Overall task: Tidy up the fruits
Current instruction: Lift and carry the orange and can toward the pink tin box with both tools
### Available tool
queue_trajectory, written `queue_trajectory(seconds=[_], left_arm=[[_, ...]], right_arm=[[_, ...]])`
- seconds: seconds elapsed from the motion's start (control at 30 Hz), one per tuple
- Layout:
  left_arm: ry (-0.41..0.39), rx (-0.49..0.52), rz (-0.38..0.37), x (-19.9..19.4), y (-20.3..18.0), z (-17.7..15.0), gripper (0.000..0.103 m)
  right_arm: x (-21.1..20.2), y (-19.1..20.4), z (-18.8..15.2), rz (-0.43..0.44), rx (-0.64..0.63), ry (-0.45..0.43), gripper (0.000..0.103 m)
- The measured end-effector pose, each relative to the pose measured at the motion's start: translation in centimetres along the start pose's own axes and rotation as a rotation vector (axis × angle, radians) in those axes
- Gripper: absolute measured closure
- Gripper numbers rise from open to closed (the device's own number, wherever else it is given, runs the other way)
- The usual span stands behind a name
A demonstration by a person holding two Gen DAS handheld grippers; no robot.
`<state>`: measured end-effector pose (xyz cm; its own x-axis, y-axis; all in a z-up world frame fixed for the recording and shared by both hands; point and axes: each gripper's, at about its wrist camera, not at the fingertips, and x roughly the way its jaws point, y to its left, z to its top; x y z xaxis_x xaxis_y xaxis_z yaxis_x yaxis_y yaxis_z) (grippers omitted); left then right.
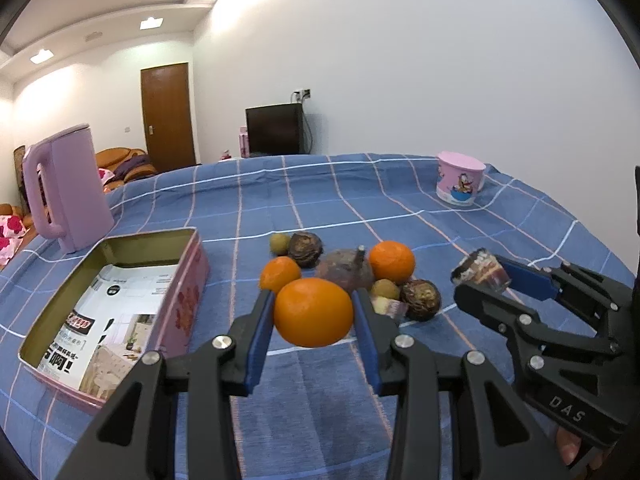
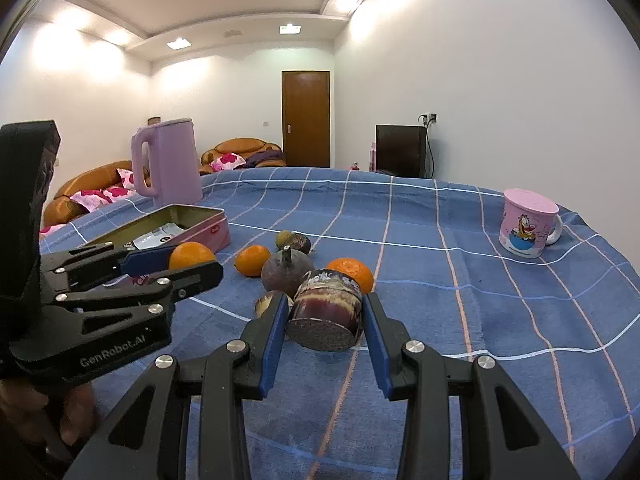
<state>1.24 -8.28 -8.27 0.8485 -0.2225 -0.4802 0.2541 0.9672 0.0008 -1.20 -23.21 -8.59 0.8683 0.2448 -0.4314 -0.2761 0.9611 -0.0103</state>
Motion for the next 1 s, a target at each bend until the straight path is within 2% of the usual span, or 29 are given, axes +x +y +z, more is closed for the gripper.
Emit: queue_trajectory(seconds=[0.17,0.57,1.0], left_arm=[[-0.009,-0.029,0.020,-0.4,1.7,0.4,0.062],[0.007,-0.100,0.143,-0.9,7.7,1.1,0.062],[0.045,-0.150,0.224,-0.5,12.9,1.3,0.062]], right_arm=[[0.4,1.0,0.8,0.004,-0.032,0.008,0.063],[3.0,5.6,4.7,0.128,-0.076,0.013,0.063],[6.4,10.3,7.0,0.216,-0.142,0.042,0.063]])
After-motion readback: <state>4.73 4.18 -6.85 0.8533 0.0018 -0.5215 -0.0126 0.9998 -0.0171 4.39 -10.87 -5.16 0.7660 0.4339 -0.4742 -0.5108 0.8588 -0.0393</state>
